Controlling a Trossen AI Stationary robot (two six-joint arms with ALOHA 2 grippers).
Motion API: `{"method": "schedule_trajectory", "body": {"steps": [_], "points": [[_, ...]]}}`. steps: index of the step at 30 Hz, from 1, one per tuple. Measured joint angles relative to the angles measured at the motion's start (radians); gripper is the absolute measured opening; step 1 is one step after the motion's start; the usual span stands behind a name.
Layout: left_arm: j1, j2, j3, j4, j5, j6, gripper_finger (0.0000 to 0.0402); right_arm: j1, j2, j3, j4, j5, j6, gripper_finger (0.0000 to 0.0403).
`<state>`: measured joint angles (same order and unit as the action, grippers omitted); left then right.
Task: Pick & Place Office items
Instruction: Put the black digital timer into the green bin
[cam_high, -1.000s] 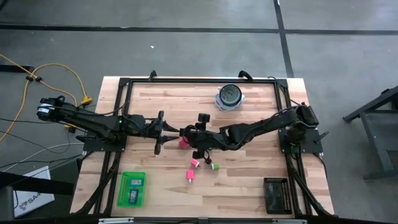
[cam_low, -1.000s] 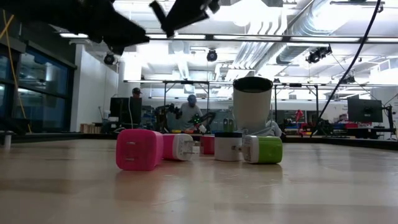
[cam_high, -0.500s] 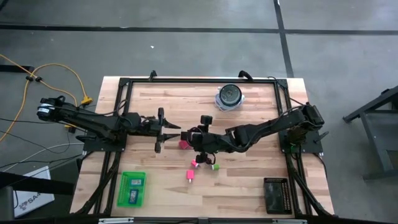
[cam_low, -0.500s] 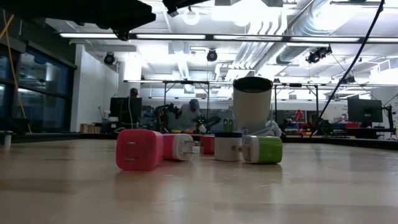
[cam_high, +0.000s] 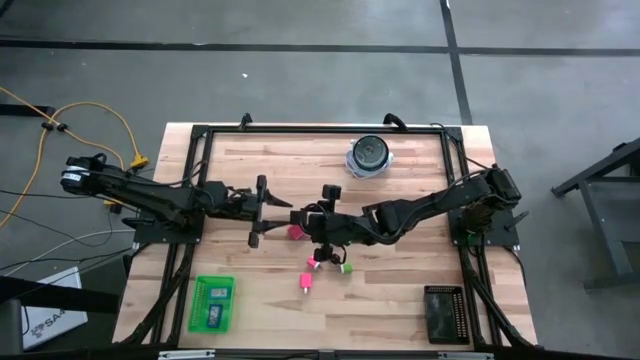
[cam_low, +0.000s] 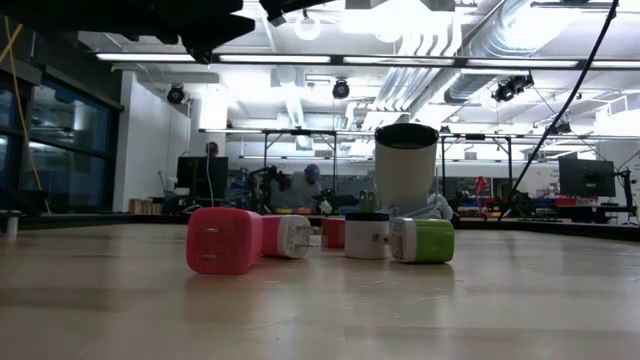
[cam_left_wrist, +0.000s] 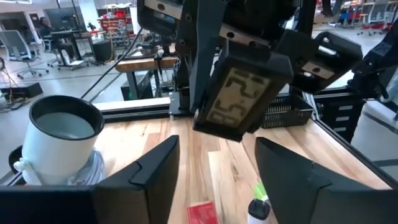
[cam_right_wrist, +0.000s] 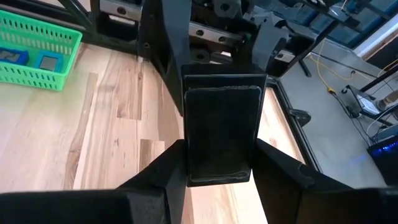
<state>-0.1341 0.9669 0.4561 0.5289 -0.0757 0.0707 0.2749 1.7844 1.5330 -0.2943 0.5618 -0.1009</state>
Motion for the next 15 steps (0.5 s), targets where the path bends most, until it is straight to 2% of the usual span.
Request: {"method": "schedule_trajectory", "body": {"steps": [6, 15], "points": [[-0.002, 0.01, 0.0, 0.023, 0.0, 0.012, 0.0237, 0.0, 0.0, 0.0, 0.0, -0.01, 0.0, 0.0146], [-0.049, 0.065, 0.0, 0.154, 0.002, 0.09, 0.0239, -0.001, 0.0, 0.0, 0.021, -0.014, -0.005, 0.0146]]}}
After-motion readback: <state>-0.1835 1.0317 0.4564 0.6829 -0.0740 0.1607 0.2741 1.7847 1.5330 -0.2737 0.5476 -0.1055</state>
